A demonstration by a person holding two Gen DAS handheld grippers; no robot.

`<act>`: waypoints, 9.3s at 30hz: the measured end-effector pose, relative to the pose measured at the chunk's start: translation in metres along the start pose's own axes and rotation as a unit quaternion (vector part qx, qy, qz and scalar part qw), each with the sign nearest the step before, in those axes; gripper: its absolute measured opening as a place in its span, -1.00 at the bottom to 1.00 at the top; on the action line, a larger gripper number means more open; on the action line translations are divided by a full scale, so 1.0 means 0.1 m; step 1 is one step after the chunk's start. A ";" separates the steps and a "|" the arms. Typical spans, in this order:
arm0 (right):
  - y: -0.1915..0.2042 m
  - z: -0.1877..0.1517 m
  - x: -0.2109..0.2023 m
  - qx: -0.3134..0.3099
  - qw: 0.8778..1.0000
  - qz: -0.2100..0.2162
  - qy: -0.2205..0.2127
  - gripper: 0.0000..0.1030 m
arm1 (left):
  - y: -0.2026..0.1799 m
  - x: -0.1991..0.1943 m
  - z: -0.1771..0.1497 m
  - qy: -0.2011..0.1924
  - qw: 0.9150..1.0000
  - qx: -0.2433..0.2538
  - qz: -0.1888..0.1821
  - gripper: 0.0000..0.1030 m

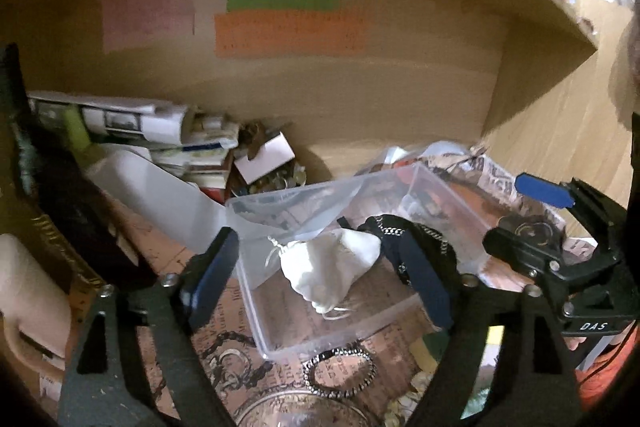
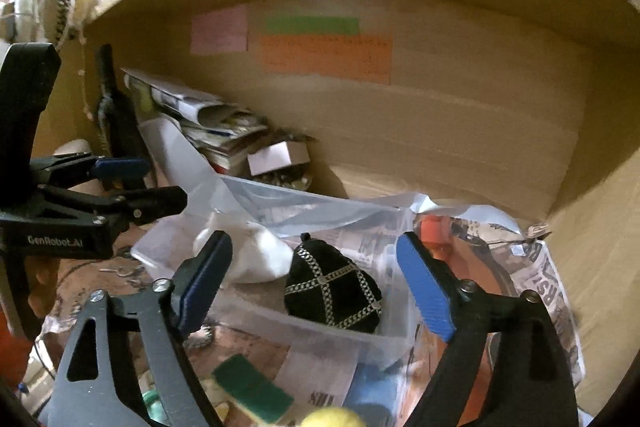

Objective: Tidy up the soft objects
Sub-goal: 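Open the left tool over the box while the right tool releases the cap inside, then grasp the bagged steel wool with the left tool while the right tool grasps the green sponge, then carry the steel wool with the left tool while the right tool carries the sponge to the box, then open the left tool inside the box while the right tool releases the sponge there, then grasp the black-and-white bracelet with the left tool while the right tool grasps the yellow felt ball, then carry the bracelet with the left tool while the right tool carries the ball over the box, then open the left tool over the box while the right tool drops the ball inside, then grasp the green knit glove with the right tool while the left tool grasps the floral cloth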

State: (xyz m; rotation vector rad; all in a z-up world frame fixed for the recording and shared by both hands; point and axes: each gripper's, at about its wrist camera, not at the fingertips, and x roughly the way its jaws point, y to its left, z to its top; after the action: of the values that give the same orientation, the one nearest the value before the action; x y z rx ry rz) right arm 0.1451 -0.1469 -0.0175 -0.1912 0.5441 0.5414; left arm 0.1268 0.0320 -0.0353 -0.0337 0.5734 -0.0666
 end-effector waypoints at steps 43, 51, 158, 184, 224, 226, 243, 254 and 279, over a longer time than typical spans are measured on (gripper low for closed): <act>0.11 -0.82 0.33 0.045 0.988 0.073 0.130 -0.03 | 0.11 -0.04 -1.38 0.117 0.992 -0.042 0.007 -0.19; 0.08 -0.63 0.09 0.042 0.994 0.061 0.081 -0.03 | 0.10 -0.24 -1.13 0.077 0.996 -0.034 0.009 -0.29; -0.33 -1.14 0.05 0.101 0.985 0.021 0.139 -0.16 | -0.26 0.71 -1.07 0.171 0.985 -0.006 -0.008 0.02; -0.29 -0.43 -0.24 0.067 0.998 0.016 0.016 -0.15 | -0.29 -0.07 -0.54 0.055 0.998 0.004 -0.037 -0.72; -0.20 -0.25 0.77 0.008 0.995 -0.001 0.104 0.18 | -0.20 0.80 -0.17 0.079 0.997 0.005 -0.011 0.08; -0.20 -0.23 0.73 0.005 0.995 -0.004 0.099 0.22 | -0.20 0.76 -0.17 0.075 0.997 0.007 -0.009 0.17; -0.02 -0.06 0.02 -0.009 1.000 -0.007 0.021 0.60 | -0.18 -0.06 -0.13 -0.007 1.000 0.012 0.001 0.90; 0.15 -0.42 -0.28 0.001 0.999 0.025 0.034 0.63 | -0.24 -0.35 -0.55 0.013 1.000 0.024 0.008 0.96; 0.36 -1.14 -0.20 0.044 0.986 0.101 0.129 -0.60 | -0.18 -0.05 -1.40 0.141 0.989 -0.041 -0.021 0.96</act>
State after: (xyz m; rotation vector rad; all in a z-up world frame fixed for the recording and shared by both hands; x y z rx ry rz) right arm 0.0609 -0.1606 -0.1041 -0.1224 0.8447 0.6920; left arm 0.0460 0.0128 -0.1491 -0.1169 0.8581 -0.0896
